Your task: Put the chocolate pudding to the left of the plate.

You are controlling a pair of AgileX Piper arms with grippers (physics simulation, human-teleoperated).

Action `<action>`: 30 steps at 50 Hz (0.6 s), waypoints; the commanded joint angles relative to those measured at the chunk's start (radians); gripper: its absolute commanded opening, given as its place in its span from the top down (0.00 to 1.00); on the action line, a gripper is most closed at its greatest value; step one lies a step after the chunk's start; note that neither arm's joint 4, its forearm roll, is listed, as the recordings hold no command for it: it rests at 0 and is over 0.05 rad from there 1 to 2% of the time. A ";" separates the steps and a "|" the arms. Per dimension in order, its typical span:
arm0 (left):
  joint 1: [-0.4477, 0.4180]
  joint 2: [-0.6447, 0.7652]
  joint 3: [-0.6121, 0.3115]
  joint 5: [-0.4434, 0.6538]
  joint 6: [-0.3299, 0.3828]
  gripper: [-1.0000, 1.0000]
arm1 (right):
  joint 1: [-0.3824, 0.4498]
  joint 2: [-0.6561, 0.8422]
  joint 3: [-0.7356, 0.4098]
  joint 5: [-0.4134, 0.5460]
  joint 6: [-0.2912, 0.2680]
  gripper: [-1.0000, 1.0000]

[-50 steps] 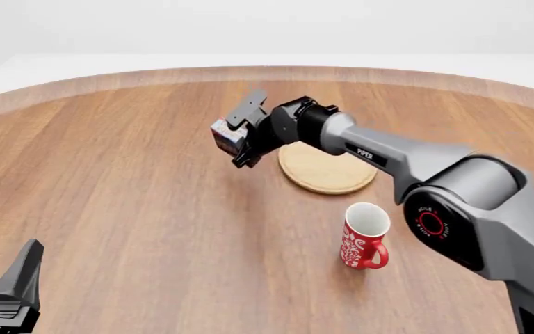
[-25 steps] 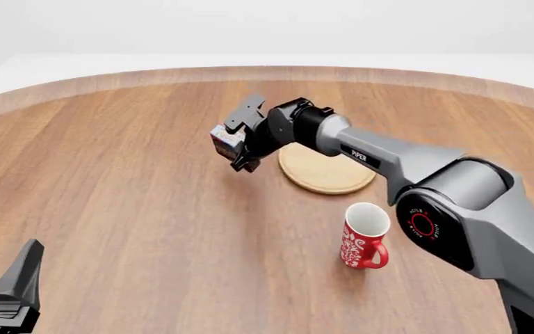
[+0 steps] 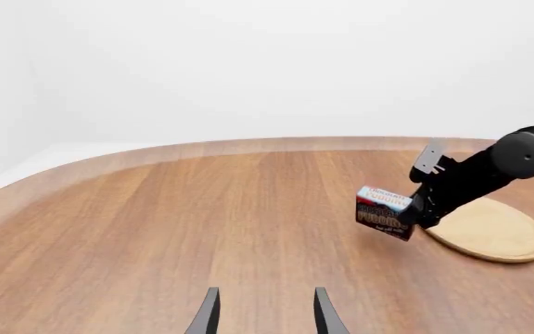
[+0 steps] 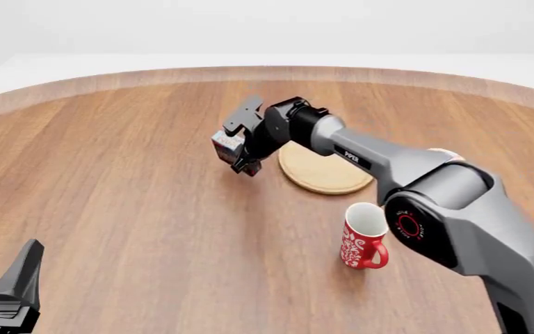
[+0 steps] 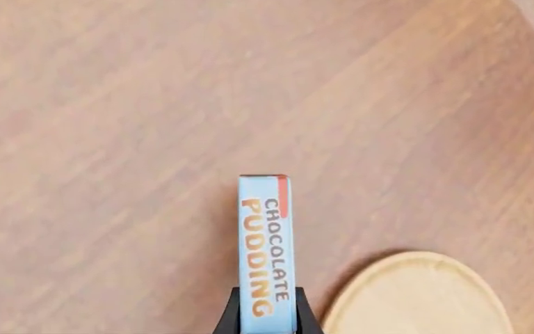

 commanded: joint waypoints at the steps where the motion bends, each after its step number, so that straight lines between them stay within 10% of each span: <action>1: 0.000 0.000 0.000 0.000 0.000 0.00 | 0.002 0.019 -0.036 0.035 0.012 1.00; 24: 0.000 0.000 0.000 0.000 0.000 0.00 | -0.001 0.042 -0.065 0.069 -0.012 1.00; 25: 0.000 0.000 0.000 0.000 0.000 0.00 | -0.002 0.043 -0.069 0.072 -0.015 0.00; 30: 0.000 0.000 0.000 0.000 0.000 0.00 | 0.012 0.023 -0.086 0.087 0.006 0.00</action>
